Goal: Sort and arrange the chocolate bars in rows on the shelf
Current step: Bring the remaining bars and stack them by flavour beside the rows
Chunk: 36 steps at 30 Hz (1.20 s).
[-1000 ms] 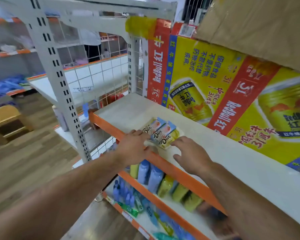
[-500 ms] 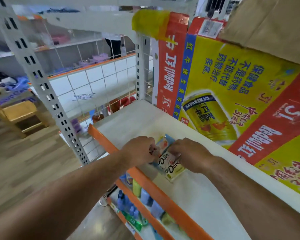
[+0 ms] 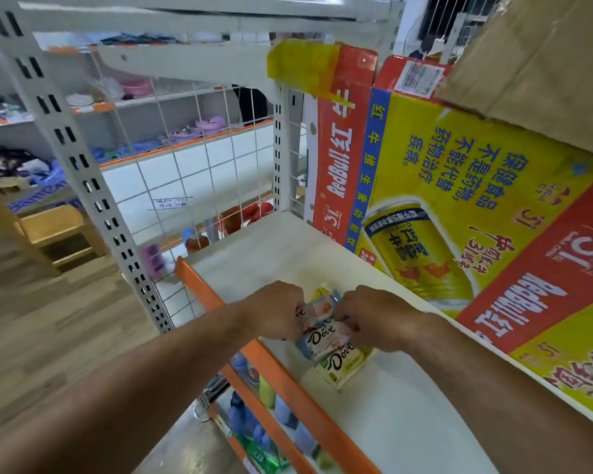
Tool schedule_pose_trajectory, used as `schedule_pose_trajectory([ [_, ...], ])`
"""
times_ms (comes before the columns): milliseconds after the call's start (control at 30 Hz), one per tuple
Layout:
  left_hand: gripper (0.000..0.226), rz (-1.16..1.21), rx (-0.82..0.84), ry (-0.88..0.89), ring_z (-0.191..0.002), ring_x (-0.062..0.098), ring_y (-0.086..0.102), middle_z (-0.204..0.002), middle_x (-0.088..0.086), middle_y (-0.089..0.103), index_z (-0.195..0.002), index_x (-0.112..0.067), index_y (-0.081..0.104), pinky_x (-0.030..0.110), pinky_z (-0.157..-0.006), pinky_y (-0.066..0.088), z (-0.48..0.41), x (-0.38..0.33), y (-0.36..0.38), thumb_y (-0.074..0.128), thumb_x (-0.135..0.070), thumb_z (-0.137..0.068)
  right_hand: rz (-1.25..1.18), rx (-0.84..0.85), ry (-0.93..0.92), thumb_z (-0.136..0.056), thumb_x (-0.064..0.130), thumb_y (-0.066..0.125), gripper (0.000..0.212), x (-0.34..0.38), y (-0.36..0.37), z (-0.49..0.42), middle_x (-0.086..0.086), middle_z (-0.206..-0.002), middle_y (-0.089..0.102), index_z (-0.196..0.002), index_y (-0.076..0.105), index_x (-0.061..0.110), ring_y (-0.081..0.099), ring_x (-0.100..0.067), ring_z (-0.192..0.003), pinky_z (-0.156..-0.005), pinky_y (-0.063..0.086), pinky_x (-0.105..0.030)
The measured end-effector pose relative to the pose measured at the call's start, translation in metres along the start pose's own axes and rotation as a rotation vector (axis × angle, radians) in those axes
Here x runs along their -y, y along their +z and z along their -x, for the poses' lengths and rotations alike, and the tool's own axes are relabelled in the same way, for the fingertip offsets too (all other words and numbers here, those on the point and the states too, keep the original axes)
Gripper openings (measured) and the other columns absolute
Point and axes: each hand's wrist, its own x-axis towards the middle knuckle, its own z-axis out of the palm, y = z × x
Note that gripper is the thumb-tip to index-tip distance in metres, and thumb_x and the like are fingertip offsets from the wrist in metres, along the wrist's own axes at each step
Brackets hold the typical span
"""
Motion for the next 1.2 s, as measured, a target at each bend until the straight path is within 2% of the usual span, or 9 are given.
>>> schedule_pose_trajectory([
  [100,0.038,-0.028,-0.109,0.002,-0.075,0.020,0.060,-0.087,0.004,0.061,-0.095,-0.010,0.064,0.034,-0.061,0.048,0.006,-0.001,0.002,0.076,-0.032,-0.067,0.026,-0.053,-0.029,-0.076,0.032,0.068,0.022,-0.002,0.002,0.007,0.011,-0.086,0.044,-0.094,0.056,0.030,0.047,-0.015,-0.091,-0.062,0.037,-0.031],
  [200,0.043,0.013,-0.219,0.031,-0.082,0.017,0.051,-0.095,-0.002,0.046,-0.107,-0.016,0.056,0.031,-0.064,0.043,0.015,-0.002,0.000,0.073,-0.031,-0.070,0.033,-0.116,-0.032,-0.078,0.035,0.066,0.018,0.000,-0.001,0.022,0.011,-0.083,0.041,-0.092,0.055,0.033,0.045,-0.014,-0.091,-0.063,0.036,-0.032],
  [400,0.042,0.091,-0.404,0.143,-0.089,0.013,0.056,-0.102,-0.004,0.051,-0.111,-0.023,0.061,0.035,-0.079,0.050,0.032,-0.009,0.003,0.071,-0.034,-0.071,0.085,-0.239,0.063,-0.075,0.035,0.056,0.021,0.014,-0.001,0.061,0.010,-0.070,0.040,-0.068,0.037,0.029,0.038,-0.015,-0.077,-0.057,0.036,-0.034],
  [533,0.049,0.167,-0.469,0.273,-0.094,0.011,0.057,-0.106,-0.003,0.054,-0.119,-0.021,0.064,0.027,-0.085,0.049,0.050,-0.022,0.014,0.069,-0.024,-0.070,0.064,-0.261,0.192,-0.072,0.039,0.055,0.014,0.029,0.006,0.097,0.008,-0.079,0.049,-0.077,0.046,0.030,0.041,-0.015,-0.085,-0.063,0.043,-0.036],
  [633,0.045,0.214,-0.566,0.413,-0.088,0.007,0.053,-0.095,0.002,0.062,-0.109,-0.013,0.069,0.026,-0.077,0.047,0.067,-0.039,0.027,0.069,-0.016,-0.064,0.035,-0.292,0.289,-0.073,0.039,0.056,0.019,0.044,0.020,0.131,0.009,-0.085,0.051,-0.089,0.053,0.031,0.041,-0.013,-0.090,-0.063,0.037,-0.029],
  [767,0.050,0.264,-0.484,0.467,-0.088,0.014,0.062,-0.098,-0.001,0.063,-0.111,-0.018,0.070,0.030,-0.079,0.053,0.077,-0.067,0.057,0.061,-0.029,-0.063,0.022,-0.261,0.396,-0.072,0.037,0.060,0.022,0.064,0.043,0.185,0.009,-0.087,0.052,-0.093,0.056,0.030,0.041,-0.013,-0.091,-0.064,0.029,-0.026],
  [900,0.048,0.300,-0.422,0.569,-0.085,0.020,0.067,-0.100,0.002,0.066,-0.109,-0.015,0.071,0.036,-0.076,0.057,0.088,-0.105,0.083,0.066,-0.029,-0.063,0.006,-0.263,0.517,-0.069,0.038,0.061,0.022,0.079,0.061,0.245,0.009,-0.085,0.053,-0.089,0.057,0.027,0.044,-0.016,-0.090,-0.065,0.042,-0.032],
  [1033,0.049,0.289,-0.367,0.638,-0.088,0.018,0.066,-0.101,0.000,0.064,-0.111,-0.015,0.071,0.027,-0.083,0.053,0.108,-0.151,0.097,0.067,-0.029,-0.064,-0.003,-0.227,0.598,-0.068,0.045,0.057,0.038,0.085,0.077,0.303,0.010,-0.097,0.057,-0.102,0.059,0.031,0.045,-0.015,-0.099,-0.078,0.046,-0.034],
  [1200,0.050,0.227,-0.346,0.677,-0.093,0.012,0.061,-0.103,-0.004,0.061,-0.114,-0.020,0.068,0.017,-0.086,0.044,0.127,-0.214,0.113,0.067,-0.033,-0.066,-0.029,-0.272,0.672,-0.070,0.042,0.059,0.037,0.089,0.090,0.375,0.009,-0.099,0.056,-0.105,0.058,0.030,0.044,-0.015,-0.101,-0.081,0.046,-0.034],
])
